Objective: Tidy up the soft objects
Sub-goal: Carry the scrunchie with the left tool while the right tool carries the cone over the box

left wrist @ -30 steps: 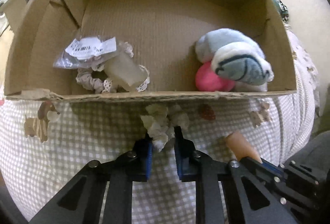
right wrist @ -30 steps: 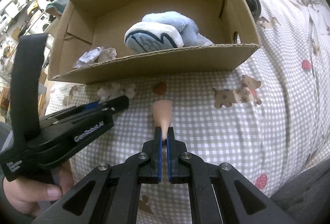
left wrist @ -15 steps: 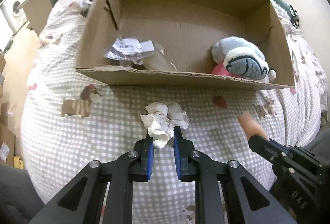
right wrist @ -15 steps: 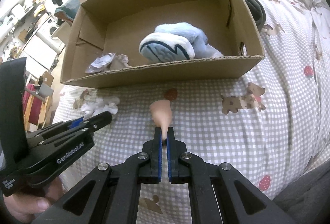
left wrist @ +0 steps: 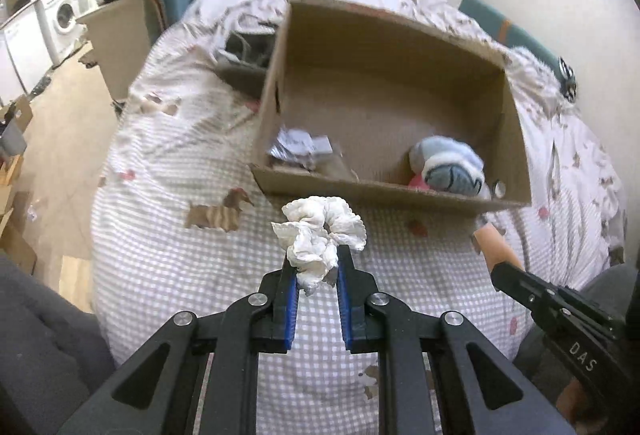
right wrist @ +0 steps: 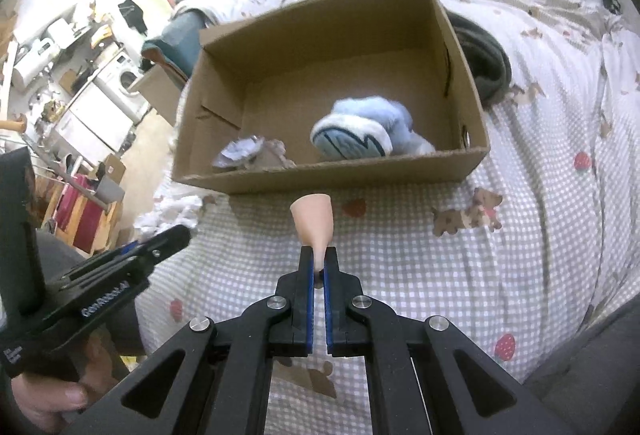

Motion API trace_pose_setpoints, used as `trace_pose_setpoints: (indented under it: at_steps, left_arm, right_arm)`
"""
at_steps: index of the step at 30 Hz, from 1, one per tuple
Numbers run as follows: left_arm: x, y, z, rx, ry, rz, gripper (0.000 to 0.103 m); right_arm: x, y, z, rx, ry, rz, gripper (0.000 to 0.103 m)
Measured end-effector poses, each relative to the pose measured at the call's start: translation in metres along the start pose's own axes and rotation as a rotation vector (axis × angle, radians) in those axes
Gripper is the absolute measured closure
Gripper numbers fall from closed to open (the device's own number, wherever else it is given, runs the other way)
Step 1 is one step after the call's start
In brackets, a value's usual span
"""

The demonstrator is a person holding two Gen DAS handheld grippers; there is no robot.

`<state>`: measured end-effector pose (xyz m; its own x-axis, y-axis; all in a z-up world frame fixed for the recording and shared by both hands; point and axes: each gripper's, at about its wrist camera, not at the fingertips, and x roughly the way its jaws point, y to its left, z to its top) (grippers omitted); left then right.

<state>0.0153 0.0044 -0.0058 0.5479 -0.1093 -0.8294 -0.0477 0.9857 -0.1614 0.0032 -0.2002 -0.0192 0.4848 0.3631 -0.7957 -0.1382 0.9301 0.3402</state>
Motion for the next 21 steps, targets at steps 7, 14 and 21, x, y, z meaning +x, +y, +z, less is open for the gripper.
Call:
trace_pose_setpoints:
  at_steps: [7,14,21]
  left_arm:
    - [-0.014,0.006,0.016,-0.039,-0.048,0.015,0.087]
    - [-0.021,-0.012,0.053,0.067,-0.125,0.006,0.087]
    - [-0.004,-0.031,0.093,0.169,-0.145,-0.002,0.087]
  right_arm:
    - [-0.016,0.004,0.010,-0.034,-0.056,-0.008,0.097]
    - [-0.028,0.004,0.035,-0.082,-0.126,-0.016,0.097]
    - [-0.018,0.006,0.075,-0.175,-0.165,-0.025,0.097]
